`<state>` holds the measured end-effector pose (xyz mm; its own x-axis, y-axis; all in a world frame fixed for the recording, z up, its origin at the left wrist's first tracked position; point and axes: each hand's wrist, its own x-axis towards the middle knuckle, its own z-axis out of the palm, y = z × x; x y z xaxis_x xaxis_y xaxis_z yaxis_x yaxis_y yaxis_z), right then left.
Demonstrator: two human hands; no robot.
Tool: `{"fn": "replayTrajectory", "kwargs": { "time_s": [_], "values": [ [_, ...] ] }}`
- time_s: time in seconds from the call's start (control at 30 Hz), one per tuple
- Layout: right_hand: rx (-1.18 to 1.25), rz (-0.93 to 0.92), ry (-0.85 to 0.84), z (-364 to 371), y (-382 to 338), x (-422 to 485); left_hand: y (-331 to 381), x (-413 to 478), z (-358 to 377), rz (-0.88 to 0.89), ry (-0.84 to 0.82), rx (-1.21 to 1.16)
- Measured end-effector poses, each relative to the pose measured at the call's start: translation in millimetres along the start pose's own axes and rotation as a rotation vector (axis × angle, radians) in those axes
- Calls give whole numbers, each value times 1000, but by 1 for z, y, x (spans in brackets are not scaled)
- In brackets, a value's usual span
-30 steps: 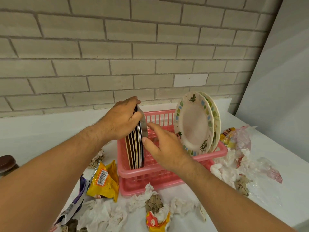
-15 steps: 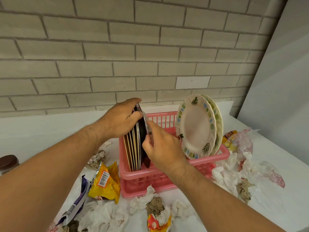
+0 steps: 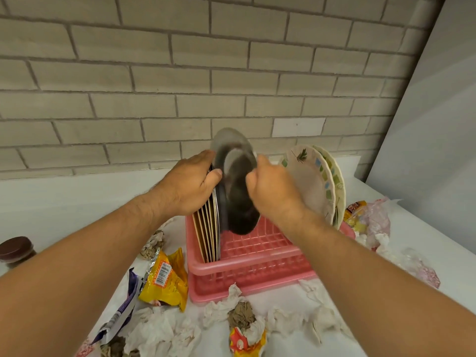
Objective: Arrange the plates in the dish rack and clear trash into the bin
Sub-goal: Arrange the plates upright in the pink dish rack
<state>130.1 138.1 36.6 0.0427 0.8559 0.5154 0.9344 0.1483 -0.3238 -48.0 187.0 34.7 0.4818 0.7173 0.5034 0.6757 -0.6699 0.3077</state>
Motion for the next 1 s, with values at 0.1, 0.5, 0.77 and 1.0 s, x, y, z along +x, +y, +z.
{"fn": "replayTrajectory", "kwargs": {
  "time_s": [0.1,0.5,0.77,1.0],
  "values": [
    [-87,79,154,-34,20,18,-1,0,1,-50,-22,51],
    [-236,138,4,-25,80,-23,-4,4,9,-147,-57,119],
    [-211,242,-21,-8,86,-41,-2,5,9,-136,-50,131],
    [-74,374,-79,-22,88,-37,-3,6,10,-156,-66,131]
  ]
}}
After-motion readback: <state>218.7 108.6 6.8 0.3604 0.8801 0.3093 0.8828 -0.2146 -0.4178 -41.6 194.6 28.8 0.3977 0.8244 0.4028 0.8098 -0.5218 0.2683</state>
